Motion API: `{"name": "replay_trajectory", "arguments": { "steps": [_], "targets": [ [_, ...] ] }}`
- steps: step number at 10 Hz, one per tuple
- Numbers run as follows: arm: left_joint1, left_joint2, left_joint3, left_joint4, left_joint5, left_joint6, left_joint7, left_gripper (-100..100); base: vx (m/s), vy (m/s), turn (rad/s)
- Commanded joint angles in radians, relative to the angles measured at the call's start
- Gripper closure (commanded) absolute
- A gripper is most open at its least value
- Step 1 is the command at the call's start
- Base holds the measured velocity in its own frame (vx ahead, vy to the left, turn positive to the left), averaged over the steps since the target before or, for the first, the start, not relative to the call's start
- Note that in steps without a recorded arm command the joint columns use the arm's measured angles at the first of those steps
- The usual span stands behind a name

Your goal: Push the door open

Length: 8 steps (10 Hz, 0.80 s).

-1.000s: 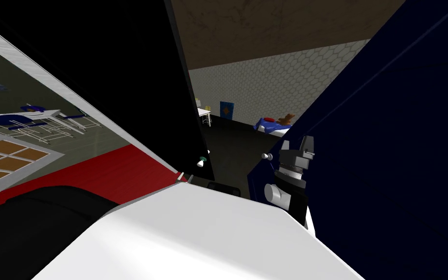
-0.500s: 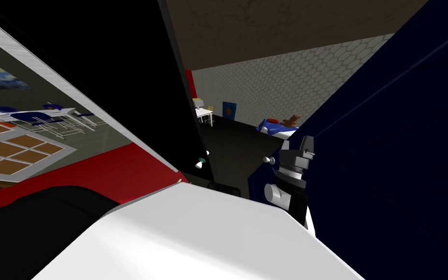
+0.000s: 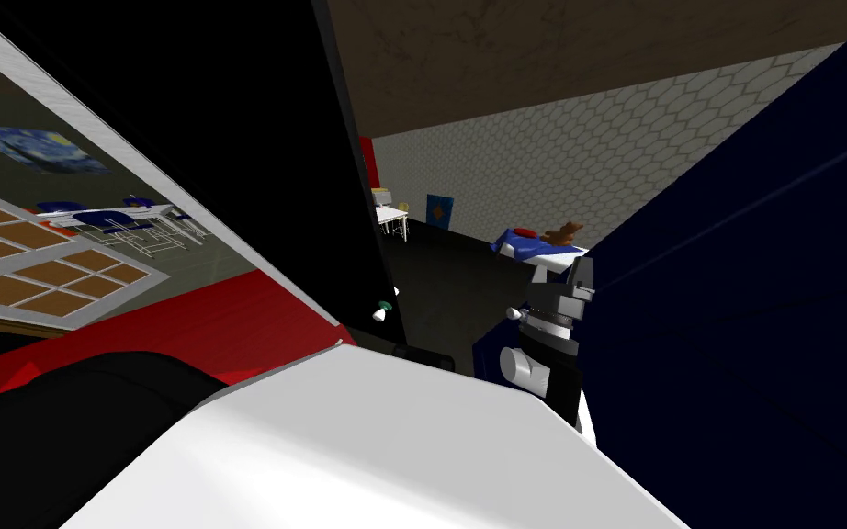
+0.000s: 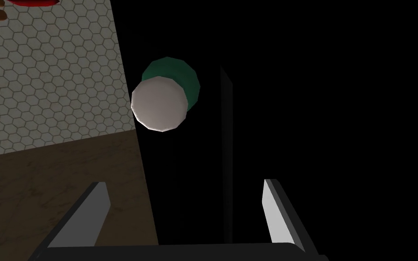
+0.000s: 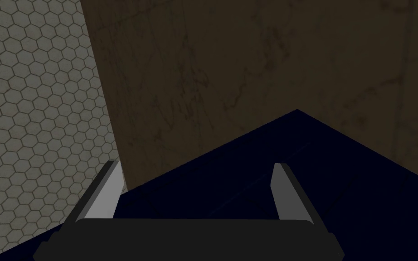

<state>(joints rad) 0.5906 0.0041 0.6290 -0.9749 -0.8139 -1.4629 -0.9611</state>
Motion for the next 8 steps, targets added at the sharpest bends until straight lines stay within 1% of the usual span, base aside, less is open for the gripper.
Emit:
{"name": "replay_trajectory", "arguments": {
  "steps": [1, 2, 3, 4, 6, 8],
  "targets": [
    [0.005, 0.012, -0.017, -0.010, -0.005, 0.003, -0.003, -100, 0.207, 0.025, 0.096],
    [0.008, 0.014, -0.030, -0.016, -0.008, 0.004, -0.005, -100, 0.203, 0.010, 0.100],
    [0.012, 0.013, -0.043, -0.023, -0.011, 0.006, -0.007, -100, 0.182, -0.034, 0.112],
    [0.016, 0.008, -0.055, -0.029, -0.015, 0.007, -0.009, -100, 0.162, -0.048, 0.172],
    [0.022, -0.012, -0.077, -0.041, -0.021, 0.010, -0.013, -100, 0.186, -0.050, 0.119],
    [0.028, -0.050, -0.098, -0.052, -0.026, 0.012, -0.016, -100, 0.196, -0.053, 0.117]
  ]
}}
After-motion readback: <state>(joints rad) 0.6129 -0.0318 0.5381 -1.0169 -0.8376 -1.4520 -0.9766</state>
